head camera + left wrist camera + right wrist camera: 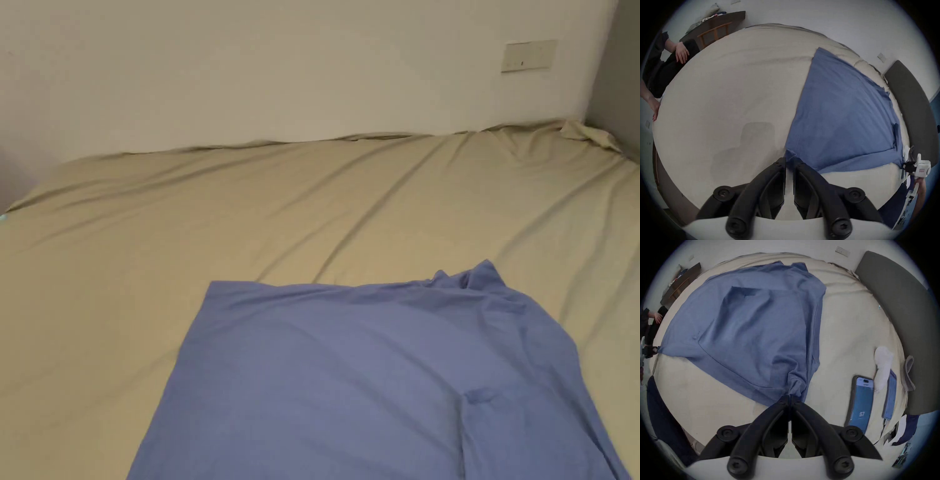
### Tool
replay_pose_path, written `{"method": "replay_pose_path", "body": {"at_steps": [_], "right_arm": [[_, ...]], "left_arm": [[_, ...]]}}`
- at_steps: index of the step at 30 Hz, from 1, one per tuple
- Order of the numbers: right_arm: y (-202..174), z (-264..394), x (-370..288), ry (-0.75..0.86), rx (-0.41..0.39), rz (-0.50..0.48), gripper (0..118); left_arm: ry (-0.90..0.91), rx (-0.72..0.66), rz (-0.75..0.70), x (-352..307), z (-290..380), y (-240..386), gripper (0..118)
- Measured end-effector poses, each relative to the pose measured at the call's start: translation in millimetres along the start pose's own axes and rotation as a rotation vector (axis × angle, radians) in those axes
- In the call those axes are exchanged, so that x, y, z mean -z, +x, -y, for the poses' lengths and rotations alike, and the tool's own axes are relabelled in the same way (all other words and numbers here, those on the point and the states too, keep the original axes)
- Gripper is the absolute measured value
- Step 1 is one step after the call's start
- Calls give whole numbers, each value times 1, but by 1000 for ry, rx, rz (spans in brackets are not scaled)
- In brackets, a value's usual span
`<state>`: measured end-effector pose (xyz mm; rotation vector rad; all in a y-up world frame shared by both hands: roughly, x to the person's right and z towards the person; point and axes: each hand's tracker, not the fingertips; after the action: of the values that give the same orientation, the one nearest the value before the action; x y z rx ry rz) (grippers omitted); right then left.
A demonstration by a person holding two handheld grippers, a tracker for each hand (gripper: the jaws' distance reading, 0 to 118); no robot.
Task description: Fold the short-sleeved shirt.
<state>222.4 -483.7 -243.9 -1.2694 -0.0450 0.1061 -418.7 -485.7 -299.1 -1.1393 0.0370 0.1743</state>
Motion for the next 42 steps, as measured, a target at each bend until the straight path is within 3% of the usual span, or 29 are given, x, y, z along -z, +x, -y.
{"method": "replay_pose_path", "body": {"at_steps": [4, 5, 6, 7, 8, 10, 11, 13, 15, 17, 19, 20, 21, 22, 23, 25, 28, 29, 30, 31, 32, 33, 36, 38, 39, 40, 41, 42], "right_arm": [[-4, -3, 8, -3, 8, 4, 5], [-4, -6, 4, -6, 9, 6, 12], [-2, -8, 2, -8, 12, 3, 32], [0, -10, -6, -3, -5, -2, 85], [4, -13, -23, 51, -33, 19, 117], [14, -13, -67, 268, 51, 90, 113], [19, -8, -95, 436, 111, 82, 114], [11, -1, -163, 599, 229, 33, 118], [5, 10, -202, 718, 315, -65, 118], [1, 21, -201, 799, 366, -155, 118], [-19, 31, -204, 776, 359, -151, 118], [-30, 30, -194, 742, 341, -141, 113], [-43, 32, -189, 730, 299, -96, 87], [-54, 31, -183, 719, 253, -72, 4], [-63, 32, -177, 701, 220, -73, 2], [-69, 26, -178, 674, 185, -181, 2], [-70, 22, -179, 688, 197, -225, 2], [-69, 20, -181, 691, 187, -225, 2], [-68, 17, -184, 695, 178, -228, 2], [-67, 15, -186, 701, 173, -227, 2], [-69, 15, -186, 708, 165, -221, 2], [-68, 14, -187, 710, 163, -225, 2], [-61, 12, -182, 701, 185, -232, 2], [-55, 10, -174, 659, 218, -227, 2], [-51, 8, -168, 620, 234, -207, 2], [-47, 7, -160, 582, 243, -188, 2], [-43, 6, -154, 542, 249, -163, 2], [-37, 4, -147, 499, 251, -136, 2]], "left_arm": [[4, -52, -12, 5, -4, -1, 8], [20, -58, -8, 1, -6, -1, 8], [26, -73, 11, -8, -10, -1, 11], [45, -88, 18, -21, -14, -1, 62], [115, -105, 50, -41, -19, -1, 114], [197, -92, 128, -89, -19, 3, 118], [368, -98, 144, -118, -22, 0, 118], [445, -59, 77, -151, -15, 10, 118], [502, -13, 46, -168, -5, 22, 118], [476, 8, 59, -170, 11, 40, 118], [419, 48, 113, -162, 31, 55, 118], [404, 51, 121, -156, 40, 63, 115], [387, 45, 105, -149, 48, 75, 87], [344, 5, 124, -139, 53, 82, 9], [314, -9, 117, -126, 56, 85, 0], [226, 2, 220, -107, 54, 82, 0], [305, 65, -9, -79, 35, 68, 2], [313, 101, -87, -66, 26, 65, 31], [288, 147, -195, -50, 16, 62, 94], [218, 175, -260, -29, 7, 57, 118], [287, 175, -256, -16, 8, 50, 117], [196, 202, -312, 2, -3, 46, 117], [7, 215, -280, 47, -9, 42, 117], [-33, 231, -269, 52, -7, 47, 115], [43, 171, -255, 46, -8, 45, 109], [22, 158, -240, 40, -11, 44, 82], [22, 145, -178, 31, -13, 46, 47], [75, 150, -167, 22, -10, 53, 2]]}}
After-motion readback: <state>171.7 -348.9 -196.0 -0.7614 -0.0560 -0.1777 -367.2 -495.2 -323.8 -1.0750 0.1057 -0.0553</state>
